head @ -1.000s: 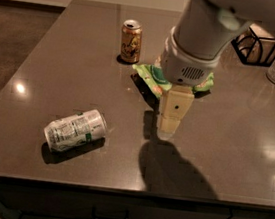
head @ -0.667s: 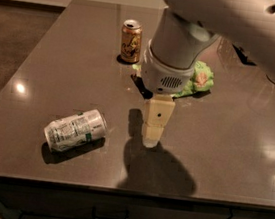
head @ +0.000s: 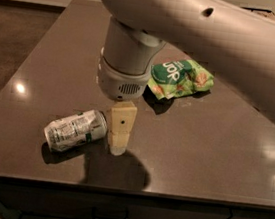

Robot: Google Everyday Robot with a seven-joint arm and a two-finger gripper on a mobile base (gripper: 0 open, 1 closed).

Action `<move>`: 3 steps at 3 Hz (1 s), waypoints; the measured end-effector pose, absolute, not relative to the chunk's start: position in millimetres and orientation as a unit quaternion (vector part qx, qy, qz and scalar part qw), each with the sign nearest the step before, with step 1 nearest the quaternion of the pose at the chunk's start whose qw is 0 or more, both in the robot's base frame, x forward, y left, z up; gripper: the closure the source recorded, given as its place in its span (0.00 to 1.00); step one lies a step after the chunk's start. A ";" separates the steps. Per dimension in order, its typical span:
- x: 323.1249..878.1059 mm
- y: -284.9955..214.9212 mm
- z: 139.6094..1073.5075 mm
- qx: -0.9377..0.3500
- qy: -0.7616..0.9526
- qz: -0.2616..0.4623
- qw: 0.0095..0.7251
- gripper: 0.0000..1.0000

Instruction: Place 7up can upright

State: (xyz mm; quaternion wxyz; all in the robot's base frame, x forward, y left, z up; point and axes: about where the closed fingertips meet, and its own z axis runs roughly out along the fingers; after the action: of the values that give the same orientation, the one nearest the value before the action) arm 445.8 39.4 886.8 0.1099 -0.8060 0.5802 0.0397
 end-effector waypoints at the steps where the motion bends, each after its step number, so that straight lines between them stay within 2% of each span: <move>1: 438.2 65.8 879.7 -0.827 0.553 0.036 0.099 0.00; 3: 425.8 94.0 857.3 -0.848 0.525 0.033 0.065 0.00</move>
Offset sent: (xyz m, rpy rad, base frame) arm -0.0238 0.0621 -0.0340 -0.0795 0.0324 0.1744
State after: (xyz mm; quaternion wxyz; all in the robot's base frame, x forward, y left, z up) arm 425.8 94.0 857.3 0.0650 -0.8477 0.5254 0.0334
